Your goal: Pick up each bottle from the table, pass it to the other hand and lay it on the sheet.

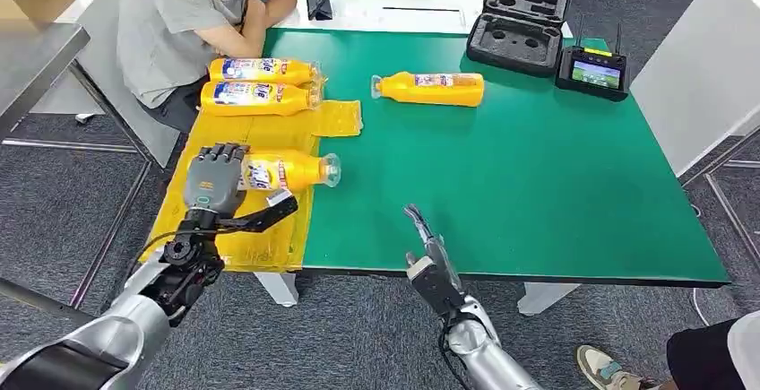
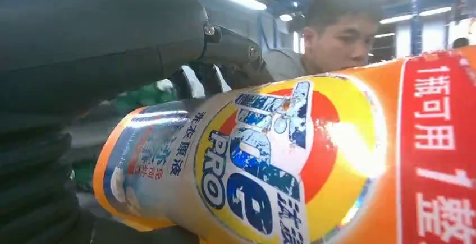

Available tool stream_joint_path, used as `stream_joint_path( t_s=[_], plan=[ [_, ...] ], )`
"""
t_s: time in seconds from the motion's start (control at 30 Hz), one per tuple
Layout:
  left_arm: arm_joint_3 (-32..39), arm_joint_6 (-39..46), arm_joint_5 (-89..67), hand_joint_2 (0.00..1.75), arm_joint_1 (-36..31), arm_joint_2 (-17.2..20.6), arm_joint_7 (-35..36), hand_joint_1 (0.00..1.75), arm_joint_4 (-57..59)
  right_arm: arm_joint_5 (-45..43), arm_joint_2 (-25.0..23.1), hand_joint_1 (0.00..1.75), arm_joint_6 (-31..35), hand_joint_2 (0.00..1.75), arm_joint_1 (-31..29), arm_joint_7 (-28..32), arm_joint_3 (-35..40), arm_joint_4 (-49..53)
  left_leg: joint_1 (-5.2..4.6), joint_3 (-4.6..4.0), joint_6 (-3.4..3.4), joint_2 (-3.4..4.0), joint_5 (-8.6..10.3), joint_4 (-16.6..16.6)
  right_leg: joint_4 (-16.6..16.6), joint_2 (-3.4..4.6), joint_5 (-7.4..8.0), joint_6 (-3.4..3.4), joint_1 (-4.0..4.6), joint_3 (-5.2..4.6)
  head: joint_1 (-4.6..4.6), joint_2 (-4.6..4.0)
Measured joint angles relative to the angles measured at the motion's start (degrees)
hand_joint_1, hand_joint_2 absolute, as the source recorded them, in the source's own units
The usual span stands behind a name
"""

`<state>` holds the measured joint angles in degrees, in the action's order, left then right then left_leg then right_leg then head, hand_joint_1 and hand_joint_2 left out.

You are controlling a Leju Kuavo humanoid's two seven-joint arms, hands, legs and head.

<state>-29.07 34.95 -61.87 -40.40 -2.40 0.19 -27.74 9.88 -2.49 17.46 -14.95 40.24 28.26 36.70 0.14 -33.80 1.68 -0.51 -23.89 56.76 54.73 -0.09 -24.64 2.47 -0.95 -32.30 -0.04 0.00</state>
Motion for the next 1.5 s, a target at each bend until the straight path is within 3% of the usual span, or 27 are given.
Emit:
stream_joint_path(
  t_s=[0.43,0.7,0.73,0.77,0.83,1.5],
  plan=[
    [-1.0,-11.7,-6.0,1.75,-2.4,0.4,4.4,1.75,4.8,0.0,-0.4,0.0,-1.0,0.0,-0.5,0.0,0.1,0.0,-0.02,0.0,0.0,0.01,0.0,0.0,0.0,0.0,0.0,0.0,-0.02,0.01,0.02,0.0],
    [-1.0,-18.9,-5.4,1.75,-3.0,-0.2,0.8,1.71,6.3,-0.4,-0.6,0.0,-1.4,0.0,-0.8,0.0,0.1,0.0,-0.01,0.01,0.0,0.0,0.0,0.0,0.0,0.0,0.0,0.0,-0.01,0.01,0.02,0.0],
    [-0.9,-19.5,-5.1,1.75,-3.1,-0.2,0.1,1.54,6.4,-0.5,-0.6,0.0,-1.4,0.0,-0.9,0.0,0.1,0.0,-0.01,0.01,0.0,-0.01,0.01,0.0,0.0,-0.01,0.0,0.0,-0.02,0.02,0.02,0.0],
    [-0.9,-19.9,-4.4,1.75,-3.2,-0.3,-0.8,0.72,6.5,-0.7,-0.6,0.0,-1.4,0.0,-0.9,0.0,0.1,0.0,-0.01,0.01,0.0,-0.01,0.01,0.0,0.0,-0.01,0.0,0.0,-0.02,0.02,0.02,0.0],
    [-0.3,-20.6,-3.1,1.75,-3.5,-0.6,-2.7,0.02,6.6,-0.8,-0.6,0.0,-1.3,0.0,-1.0,0.0,0.1,0.0,-0.02,0.02,0.01,-0.02,0.01,0.0,0.0,-0.01,0.0,0.0,-0.02,0.04,0.0,0.0],
    [2.8,-21.3,-2.3,1.75,-3.8,-1.9,-2.0,0.0,8.0,-1.2,-0.6,0.0,-0.5,0.0,-1.4,0.0,0.1,0.0,-0.02,0.02,0.01,-0.01,0.01,0.0,0.0,0.0,0.0,0.0,-0.02,0.03,0.02,0.0]
  ],
)
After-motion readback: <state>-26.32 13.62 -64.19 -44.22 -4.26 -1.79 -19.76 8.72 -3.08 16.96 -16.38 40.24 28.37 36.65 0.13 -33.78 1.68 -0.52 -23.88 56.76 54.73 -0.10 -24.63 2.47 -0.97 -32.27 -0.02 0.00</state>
